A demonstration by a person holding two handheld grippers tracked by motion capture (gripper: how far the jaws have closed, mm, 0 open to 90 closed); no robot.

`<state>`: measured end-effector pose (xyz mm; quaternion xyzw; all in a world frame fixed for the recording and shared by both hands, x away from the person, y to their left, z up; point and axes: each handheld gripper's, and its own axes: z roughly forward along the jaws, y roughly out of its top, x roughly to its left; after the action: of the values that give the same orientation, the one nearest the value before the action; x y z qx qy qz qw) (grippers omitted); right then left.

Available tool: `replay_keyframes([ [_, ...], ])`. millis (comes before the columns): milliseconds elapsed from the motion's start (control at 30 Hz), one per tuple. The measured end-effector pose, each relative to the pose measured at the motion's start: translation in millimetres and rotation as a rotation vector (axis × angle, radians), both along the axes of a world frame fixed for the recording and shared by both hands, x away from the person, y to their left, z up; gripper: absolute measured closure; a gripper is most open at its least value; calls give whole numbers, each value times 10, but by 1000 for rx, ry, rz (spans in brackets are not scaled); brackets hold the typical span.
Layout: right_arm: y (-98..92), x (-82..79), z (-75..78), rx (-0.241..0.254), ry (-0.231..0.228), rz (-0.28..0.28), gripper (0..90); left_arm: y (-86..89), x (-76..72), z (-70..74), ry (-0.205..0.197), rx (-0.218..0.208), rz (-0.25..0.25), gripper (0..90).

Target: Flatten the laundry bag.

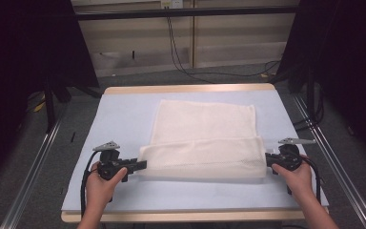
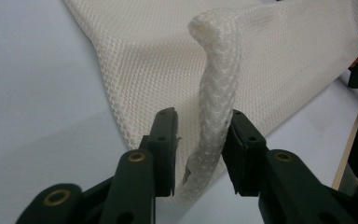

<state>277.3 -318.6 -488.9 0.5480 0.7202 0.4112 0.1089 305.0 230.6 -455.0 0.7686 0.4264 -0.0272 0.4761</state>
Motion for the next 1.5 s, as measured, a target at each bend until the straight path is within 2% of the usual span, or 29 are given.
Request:
replay_keyframes([
  [67, 1, -2, 0, 0, 1, 1, 716, 1, 9, 12, -5, 21, -17, 643],
  [133, -2, -1, -2, 1, 0, 0, 716, 5, 10, 24, -10, 20, -17, 611],
  [233, -9, 1, 0, 7, 8, 3, 714, 91, 17, 44, -32, 48, 15, 458],
  [300, -12, 3, -2, 9, 5, 1, 710, 171, 15, 39, -12, 16, 23, 401],
  [333, -15, 5, -3, 8, 2, 1, 707, 204, 14, 41, -1, 11, 25, 364],
  [367, -16, 6, -2, 8, 3, 0, 705, 227, 9, 47, -1, 21, 39, 349],
  [433, -15, 9, -1, 7, 2, -3, 702, 263, 21, 51, 5, 11, 57, 337],
  [567, -15, 1, 3, 1, -4, -1, 691, 319, 85, 45, -1, 12, 88, 371],
  [633, -14, -5, 7, -4, -4, -5, 689, 326, 133, 20, -2, 33, 111, 409],
  [733, -29, -8, 15, -3, -5, -17, 692, 316, 222, -31, 23, 25, 121, 497],
  [767, -36, -7, 19, -1, -10, -17, 697, 300, 242, -38, 40, 25, 110, 546],
  [800, -41, -9, 25, -2, -14, -21, 702, 262, 266, -43, 49, 4, 96, 586],
  [933, -47, -14, 31, 4, -16, -15, 699, 177, 266, -37, 53, -30, 52, 589],
  [1067, -53, -40, 63, 17, -29, -11, 696, 150, 204, -41, 54, -23, 35, 550],
  [1200, -67, -105, 118, 28, -53, -6, 691, 148, 130, -51, 65, -8, 10, 561],
  [1300, -96, -134, 126, 35, -55, -10, 691, 129, 90, -62, 85, -13, -17, 573],
  [1433, -126, -152, 111, 34, -43, -21, 688, 116, 74, -62, 77, 12, -23, 563],
  [1500, -120, -152, 99, 32, -40, -21, 686, 124, 102, -80, 77, 15, -2, 559],
])
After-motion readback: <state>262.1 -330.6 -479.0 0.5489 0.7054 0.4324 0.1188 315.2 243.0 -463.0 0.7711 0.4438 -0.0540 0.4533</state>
